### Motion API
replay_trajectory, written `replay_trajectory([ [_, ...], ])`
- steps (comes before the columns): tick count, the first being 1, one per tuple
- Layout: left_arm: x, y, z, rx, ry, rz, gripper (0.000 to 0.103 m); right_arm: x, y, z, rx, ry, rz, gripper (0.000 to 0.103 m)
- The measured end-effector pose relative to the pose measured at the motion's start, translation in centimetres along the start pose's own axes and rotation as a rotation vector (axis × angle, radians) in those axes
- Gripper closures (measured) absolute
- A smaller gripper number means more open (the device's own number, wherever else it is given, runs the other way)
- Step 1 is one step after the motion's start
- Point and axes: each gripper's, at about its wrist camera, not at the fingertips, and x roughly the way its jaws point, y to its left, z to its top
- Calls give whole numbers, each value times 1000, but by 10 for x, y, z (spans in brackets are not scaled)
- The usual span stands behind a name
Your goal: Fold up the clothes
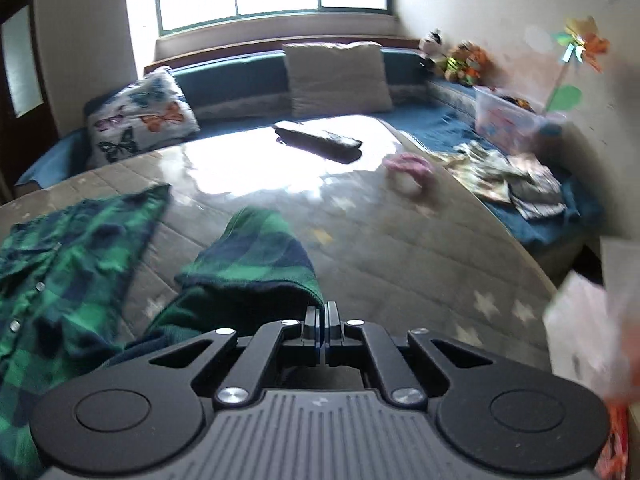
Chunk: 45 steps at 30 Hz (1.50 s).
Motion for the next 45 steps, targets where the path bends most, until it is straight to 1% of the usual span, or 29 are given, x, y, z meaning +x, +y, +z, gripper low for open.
replay_trajectory([
  [2, -8, 17, -14, -25, 26, 19, 99, 3, -4, -9, 1, 23, -18, 100],
  [5, -9, 31, -29, -35, 79, 43, 99, 4, -12, -17, 11, 45, -47, 96],
  [6, -10, 33, -32, -34, 91, 47, 99, 4, -14, -19, 21, 54, -54, 92],
  [8, -11, 36, -37, -30, 115, 56, 98, 0, -16, -21, 16, 59, -67, 87],
  [9, -11, 38, -39, -27, 128, 60, 97, -2, -16, -22, 8, 57, -72, 82],
  [11, -12, 41, -44, -23, 152, 69, 93, -8, -13, -19, -11, 36, -92, 78],
  [12, -13, 40, -44, -24, 155, 76, 87, -11, -12, -17, -17, 23, -98, 76],
  [13, -14, 39, -44, -25, 157, 83, 84, -14, -10, -14, -24, 12, -102, 71],
  [14, -15, 39, -44, -14, 156, 87, 83, -16, -7, -12, -32, 1, -105, 70],
  [15, -16, 39, -44, -2, 155, 91, 78, -17, -3, -10, -45, -8, -104, 67],
  [16, -17, 37, -44, 13, 151, 102, 69, -16, 1, -8, -64, -11, -105, 64],
  [17, -18, 36, -44, 28, 146, 112, 65, -13, 6, -7, -84, -11, -106, 58],
  [18, -18, 35, -46, 42, 142, 113, 56, -10, 11, -5, -104, -11, -107, 50],
  [19, -17, 35, -48, 48, 142, 115, 51, -8, 15, -3, -124, -11, -108, 48],
  [21, -15, 35, -51, 61, 141, 119, 50, 3, 22, -3, -163, 10, -118, 47],
  [22, -15, 36, -52, 60, 143, 119, 47, 11, 25, -3, -180, 25, -119, 46],
  [24, -15, 37, -53, 53, 142, 125, 43, 25, 29, -3, -205, 46, -123, 40],
  [25, -16, 38, -53, 52, 139, 128, 41, 29, 30, -2, -212, 38, -129, 37],
  [26, -17, 39, -53, 52, 134, 131, 38, 33, 31, -1, -225, 22, -137, 36],
  [28, -19, 41, -53, 51, 127, 137, 30, 41, 27, 6, -220, 17, -150, 35],
  [32, -22, 43, -51, 52, 118, 150, 28, 51, 13, 21, -195, -8, -197, 35],
  [33, -23, 44, -50, 51, 116, 155, 26, 51, 8, 25, -190, -17, -225, 35],
  [35, -26, 45, -47, 50, 102, 162, 26, 50, -1, 30, -181, -32, -282, 35],
  [38, -32, 44, -41, 51, 77, 158, 22, 44, -14, 35, -155, -41, -324, 35],
  [41, -40, 41, -35, 62, 43, 153, 19, 35, -18, 37, -154, -64, -361, 35],
  [43, -45, 40, -30, 70, 24, 150, 17, 30, -18, 38, -145, -74, -342, 35],
  [45, -48, 39, -27, 76, 12, 154, 16, 27, -16, 36, -139, -61, -265, 35],
])
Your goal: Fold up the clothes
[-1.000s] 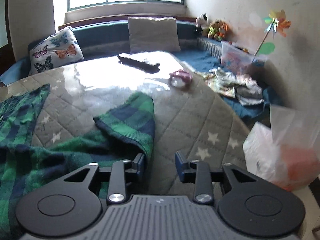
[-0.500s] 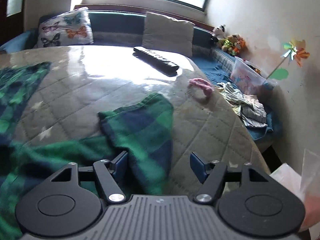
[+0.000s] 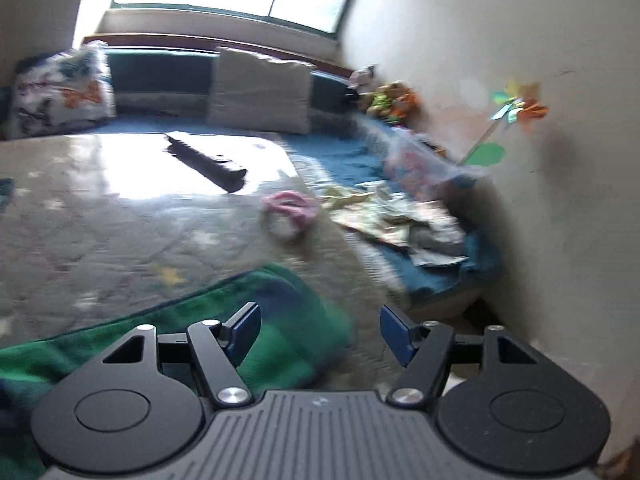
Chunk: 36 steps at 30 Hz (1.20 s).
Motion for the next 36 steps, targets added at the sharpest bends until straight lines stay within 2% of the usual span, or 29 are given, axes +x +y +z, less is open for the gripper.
replay_trajectory([
  [6, 0, 9, 1, -23, 9, 38, 16, -9, 28, -13, -1, 67, 261, 35],
  [8, 1, 10, -1, -25, 15, 41, 16, -12, 40, -18, -14, 84, 317, 35],
  [15, 2, -9, 0, -3, 14, -15, 16, -39, 80, -34, -110, 64, 376, 34],
  [24, 23, -75, 22, 73, 6, -174, 16, -61, 121, -31, -257, 53, 467, 34],
  [31, 67, -132, 51, 127, 46, -277, 20, -59, 151, 6, -267, 52, 584, 35],
  [36, 106, -162, 68, 152, 81, -292, 23, -33, 179, 42, -264, 45, 618, 39],
])
